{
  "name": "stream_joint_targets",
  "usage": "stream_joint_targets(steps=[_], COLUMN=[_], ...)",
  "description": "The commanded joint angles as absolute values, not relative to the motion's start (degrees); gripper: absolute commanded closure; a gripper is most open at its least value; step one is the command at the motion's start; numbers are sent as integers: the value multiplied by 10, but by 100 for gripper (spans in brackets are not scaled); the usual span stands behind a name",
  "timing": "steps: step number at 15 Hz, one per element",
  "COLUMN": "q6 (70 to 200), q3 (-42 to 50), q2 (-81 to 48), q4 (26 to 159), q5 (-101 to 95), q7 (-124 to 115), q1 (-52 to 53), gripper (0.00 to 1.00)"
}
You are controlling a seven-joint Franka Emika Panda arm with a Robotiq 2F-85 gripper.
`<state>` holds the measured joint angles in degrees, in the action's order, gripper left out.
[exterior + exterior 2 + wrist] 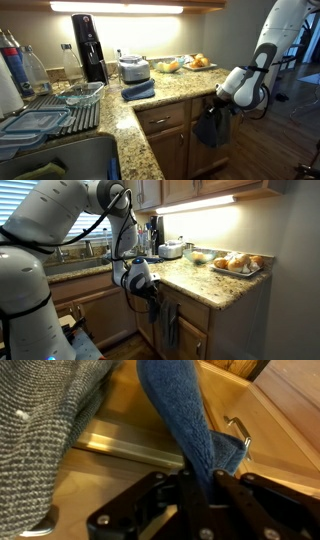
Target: Unhang the cloth on the left from the drawer and place it on the countertop, hang the cloth back on the drawer
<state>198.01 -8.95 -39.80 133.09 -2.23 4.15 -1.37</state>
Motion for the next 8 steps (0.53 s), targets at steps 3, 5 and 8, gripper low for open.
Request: stream_joint_targets(steps=[3,5,8], q6=[1979,1966,1962], q3=[-131,-153,-169], q2=[-338,-329,-310], q4=[1412,1428,1453], q5=[-63,-79,-93], q7=[17,11,7], q1=[-66,-90,-110], gripper=[96,96,96])
